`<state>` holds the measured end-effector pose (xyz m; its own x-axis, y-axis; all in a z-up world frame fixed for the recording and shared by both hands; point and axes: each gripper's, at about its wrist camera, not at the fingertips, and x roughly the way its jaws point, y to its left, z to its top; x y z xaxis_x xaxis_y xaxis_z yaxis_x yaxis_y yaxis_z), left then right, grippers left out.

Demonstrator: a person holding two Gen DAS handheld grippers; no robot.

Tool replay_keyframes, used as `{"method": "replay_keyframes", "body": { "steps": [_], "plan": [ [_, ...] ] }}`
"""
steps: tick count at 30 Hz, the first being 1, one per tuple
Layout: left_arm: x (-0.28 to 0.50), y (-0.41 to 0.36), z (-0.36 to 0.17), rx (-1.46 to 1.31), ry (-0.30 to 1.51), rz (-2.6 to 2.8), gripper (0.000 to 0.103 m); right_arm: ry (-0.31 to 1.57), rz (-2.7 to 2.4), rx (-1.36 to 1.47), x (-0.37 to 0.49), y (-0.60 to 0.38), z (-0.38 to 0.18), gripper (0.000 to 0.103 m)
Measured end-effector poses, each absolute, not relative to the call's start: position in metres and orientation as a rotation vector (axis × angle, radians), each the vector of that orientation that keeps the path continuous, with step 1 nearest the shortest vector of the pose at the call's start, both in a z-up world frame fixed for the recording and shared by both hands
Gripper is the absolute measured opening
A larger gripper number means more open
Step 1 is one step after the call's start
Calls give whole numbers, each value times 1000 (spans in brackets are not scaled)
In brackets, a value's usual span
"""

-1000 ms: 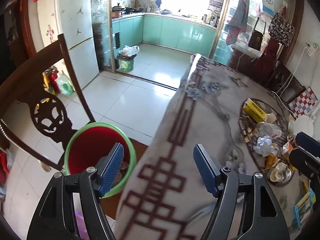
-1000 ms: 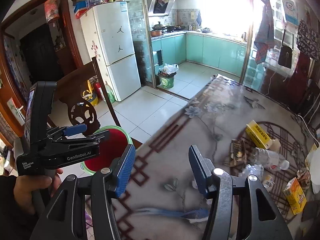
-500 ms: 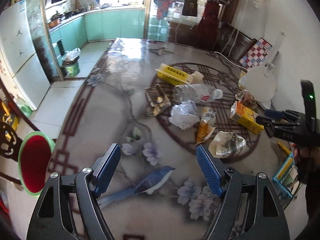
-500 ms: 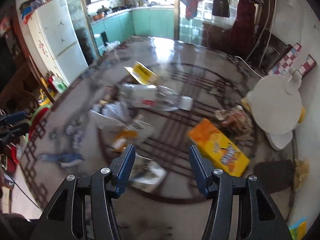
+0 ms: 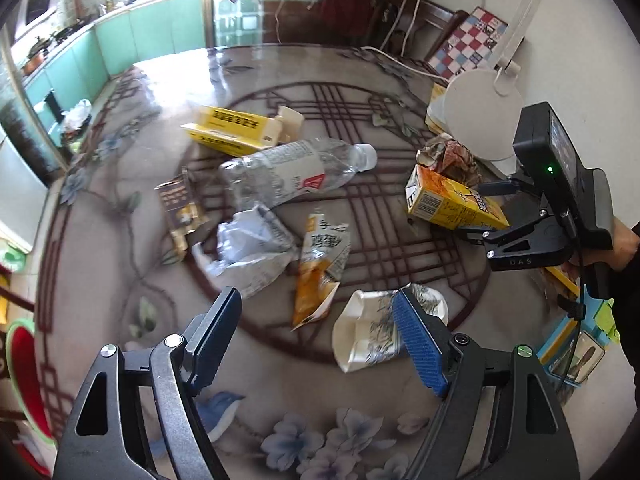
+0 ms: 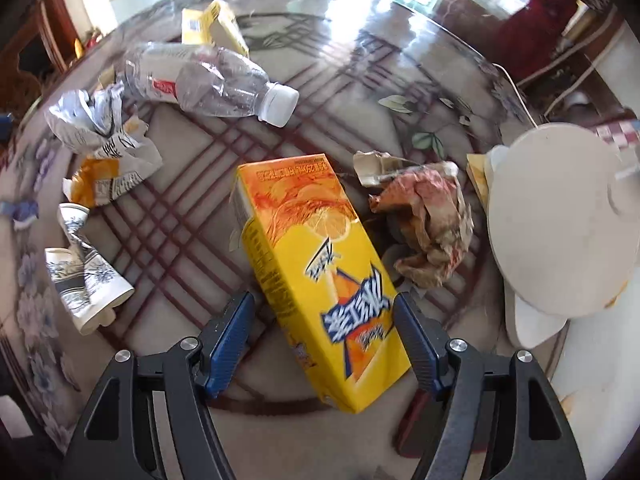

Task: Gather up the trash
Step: 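Grasp the printed snack wrapper with the left tool while the right tool grasps the orange juice carton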

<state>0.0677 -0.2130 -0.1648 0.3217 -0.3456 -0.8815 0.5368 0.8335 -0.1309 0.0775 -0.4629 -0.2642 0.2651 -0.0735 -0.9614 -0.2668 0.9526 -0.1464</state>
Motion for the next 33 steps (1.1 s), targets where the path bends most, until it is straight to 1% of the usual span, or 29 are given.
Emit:
{"method": "replay_keyframes", "body": {
  "steps": [2,9,10,11,12,13,15,16,17,20,23,25,33],
  "plan": [
    [76,-224,-174,203,1123,-591,78,1310,129,-314,83,-466,-268,73],
    [99,-249,-224,245,1253,-566,77,1298,133,-207,90,-483,-267,73],
    [101,-250,-228,251,1263,-559,69,1290,136,-200,90,-482,-265,73],
    [102,-250,-234,256,1278,-548,51,1281,138,-194,89,-483,-262,73],
    [104,-250,-239,251,1296,-544,40,1272,139,-188,90,-484,-260,73],
    [105,-248,-243,239,1318,-542,25,1262,139,-181,89,-484,-256,73],
    [105,-245,-240,218,1312,-559,21,1249,143,-164,87,-484,-250,73],
    [105,-243,-239,211,1311,-563,16,1244,148,-154,87,-483,-248,73],
    [103,-239,-234,206,1294,-563,14,1241,151,-148,88,-485,-246,73],
    [96,-225,-212,163,1231,-564,14,1255,140,-154,89,-485,-250,73],
    [89,-209,-190,118,1183,-572,14,1290,158,-86,91,-489,-260,73],
    [88,-200,-179,98,1160,-567,14,1291,180,-34,92,-490,-262,73],
    [84,-166,-151,7,1111,-511,14,1306,201,5,95,-478,-268,73]
  ]
}}
